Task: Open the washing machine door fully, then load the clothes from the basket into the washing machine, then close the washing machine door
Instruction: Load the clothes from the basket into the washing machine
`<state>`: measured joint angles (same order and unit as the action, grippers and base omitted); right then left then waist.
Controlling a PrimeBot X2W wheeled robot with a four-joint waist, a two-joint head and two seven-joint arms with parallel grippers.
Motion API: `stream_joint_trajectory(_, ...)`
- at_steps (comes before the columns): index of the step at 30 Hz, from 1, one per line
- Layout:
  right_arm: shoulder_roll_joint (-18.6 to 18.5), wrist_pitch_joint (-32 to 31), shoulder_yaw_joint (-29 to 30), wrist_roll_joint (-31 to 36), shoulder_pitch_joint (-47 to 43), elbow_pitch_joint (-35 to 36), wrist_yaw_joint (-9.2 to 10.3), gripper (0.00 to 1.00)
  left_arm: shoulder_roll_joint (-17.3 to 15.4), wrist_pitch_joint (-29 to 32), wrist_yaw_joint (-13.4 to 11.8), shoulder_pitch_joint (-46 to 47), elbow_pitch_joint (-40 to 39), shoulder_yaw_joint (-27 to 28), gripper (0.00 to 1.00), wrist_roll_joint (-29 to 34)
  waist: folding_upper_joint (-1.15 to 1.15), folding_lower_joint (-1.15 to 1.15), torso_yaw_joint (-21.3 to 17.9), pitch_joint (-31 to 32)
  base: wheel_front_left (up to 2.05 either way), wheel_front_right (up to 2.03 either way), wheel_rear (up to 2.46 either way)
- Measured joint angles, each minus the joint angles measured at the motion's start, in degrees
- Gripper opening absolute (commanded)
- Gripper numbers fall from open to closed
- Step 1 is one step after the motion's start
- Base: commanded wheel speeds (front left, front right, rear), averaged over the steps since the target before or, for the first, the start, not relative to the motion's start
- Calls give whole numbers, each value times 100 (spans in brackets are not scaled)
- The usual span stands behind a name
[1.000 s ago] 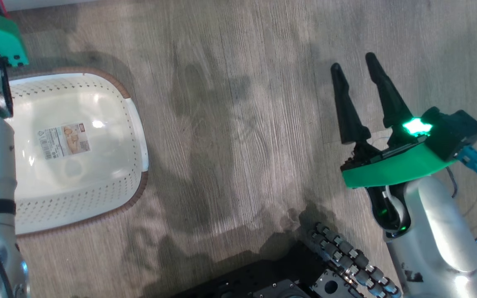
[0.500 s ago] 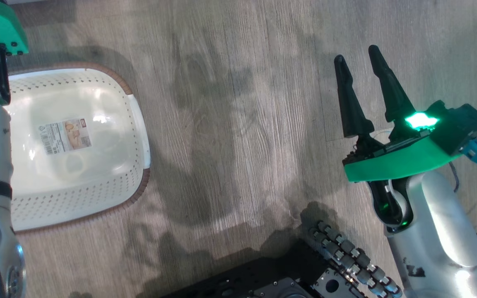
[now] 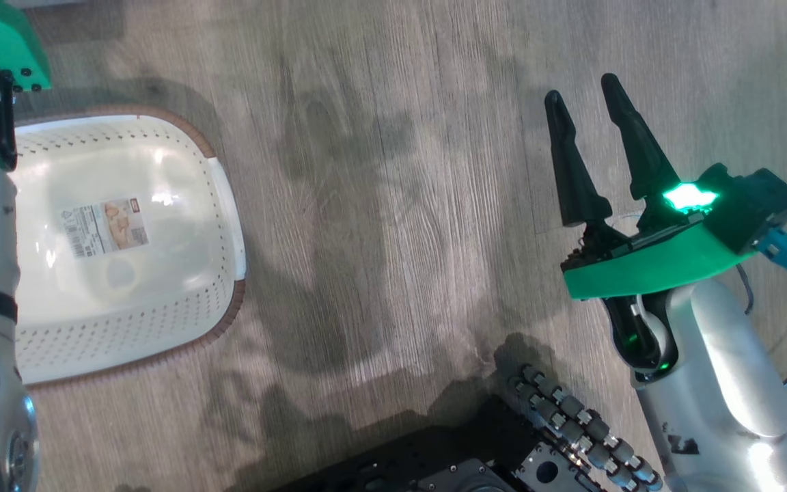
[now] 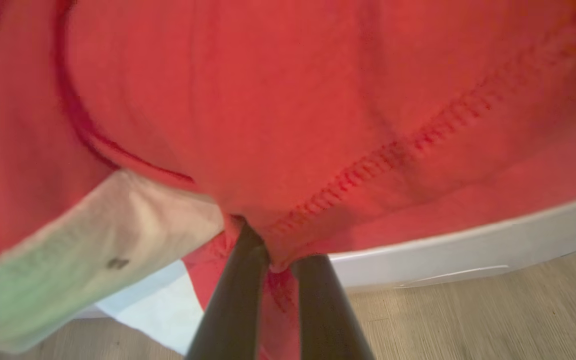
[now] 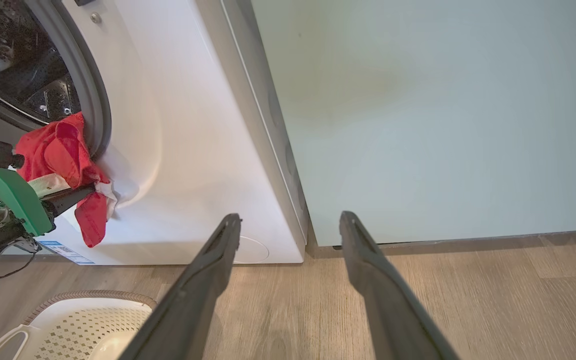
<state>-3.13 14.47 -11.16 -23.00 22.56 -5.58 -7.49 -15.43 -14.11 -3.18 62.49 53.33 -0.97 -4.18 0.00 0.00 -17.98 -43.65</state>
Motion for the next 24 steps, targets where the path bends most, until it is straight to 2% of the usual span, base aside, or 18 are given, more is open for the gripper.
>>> stream_joint_trajectory(3, 0, 0, -21, -2, 24, -29, 0, 100, -11, 29, -3, -139, -220, 75, 0, -90, 0, 0, -9, 71, 0, 0, 0)
stream_joint_trajectory(11, 0, 0, -21, -24, 17, -100, 0, 100, -88, 35, -55, -829, -1484, 166, 0, -99, 0, 0, 21, 342, 0, 0, 0)
stream_joint_trajectory(14, 0, 0, -22, -24, 16, -101, 0, 100, -138, -18, -55, -734, -1981, 243, 0, -113, 0, 0, 48, 409, 0, 0, 0)
stream_joint_trajectory(18, 0, 0, -63, -26, 16, -94, 0, 100, -316, -59, -42, -586, -2119, 258, 0, -110, 0, 0, 42, 385, 0, 0, 0)
stream_joint_trajectory(24, 2, 0, -200, -131, 20, -67, 0, 100, -670, 322, 261, -97, -2151, 18, 0, 56, 0, 0, -35, 154, 0, 0, 0)
